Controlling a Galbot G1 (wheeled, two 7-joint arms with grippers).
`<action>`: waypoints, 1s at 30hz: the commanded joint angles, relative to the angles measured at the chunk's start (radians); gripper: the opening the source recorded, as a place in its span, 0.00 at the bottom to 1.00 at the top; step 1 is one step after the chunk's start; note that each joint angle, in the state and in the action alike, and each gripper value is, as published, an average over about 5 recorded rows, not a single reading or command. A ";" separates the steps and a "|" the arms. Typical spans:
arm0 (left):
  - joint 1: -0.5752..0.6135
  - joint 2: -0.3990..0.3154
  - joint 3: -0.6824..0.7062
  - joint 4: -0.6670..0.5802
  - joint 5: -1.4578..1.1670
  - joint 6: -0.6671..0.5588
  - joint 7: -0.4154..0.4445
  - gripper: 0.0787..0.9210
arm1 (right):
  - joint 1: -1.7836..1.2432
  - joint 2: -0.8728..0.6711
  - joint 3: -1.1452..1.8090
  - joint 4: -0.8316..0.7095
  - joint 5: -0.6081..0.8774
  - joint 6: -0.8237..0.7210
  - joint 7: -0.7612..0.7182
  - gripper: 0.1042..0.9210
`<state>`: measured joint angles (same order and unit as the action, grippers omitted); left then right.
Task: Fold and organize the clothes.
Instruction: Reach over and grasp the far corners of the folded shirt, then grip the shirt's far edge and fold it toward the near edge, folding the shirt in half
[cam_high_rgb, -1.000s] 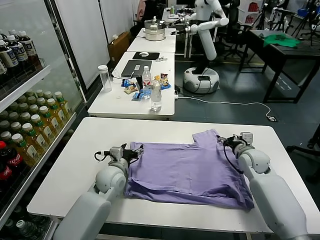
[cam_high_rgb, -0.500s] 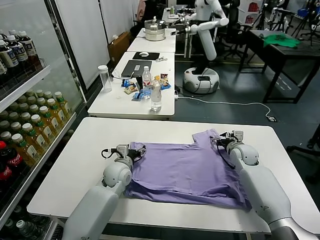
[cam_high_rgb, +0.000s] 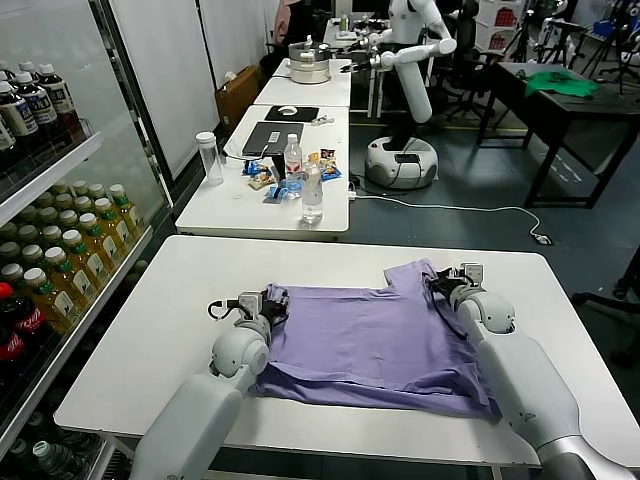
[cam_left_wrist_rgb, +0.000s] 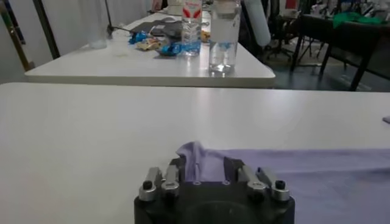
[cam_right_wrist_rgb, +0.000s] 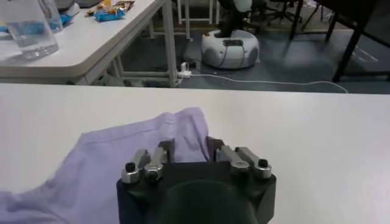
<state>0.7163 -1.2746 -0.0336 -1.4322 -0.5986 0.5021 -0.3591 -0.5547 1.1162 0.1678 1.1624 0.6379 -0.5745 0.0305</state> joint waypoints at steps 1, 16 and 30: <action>0.020 0.016 -0.006 -0.044 -0.037 -0.060 0.014 0.36 | -0.045 -0.031 0.012 0.124 0.020 -0.005 -0.001 0.15; 0.200 0.119 -0.065 -0.378 -0.116 -0.105 0.020 0.01 | -0.348 -0.220 0.280 0.625 0.112 -0.005 0.021 0.01; 0.352 0.220 -0.112 -0.550 -0.174 -0.065 0.016 0.01 | -0.818 -0.200 0.587 0.933 0.112 -0.004 0.024 0.01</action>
<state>0.9523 -1.1240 -0.1256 -1.8271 -0.7389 0.4252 -0.3431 -1.0945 0.9291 0.5770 1.8840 0.7400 -0.5808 0.0532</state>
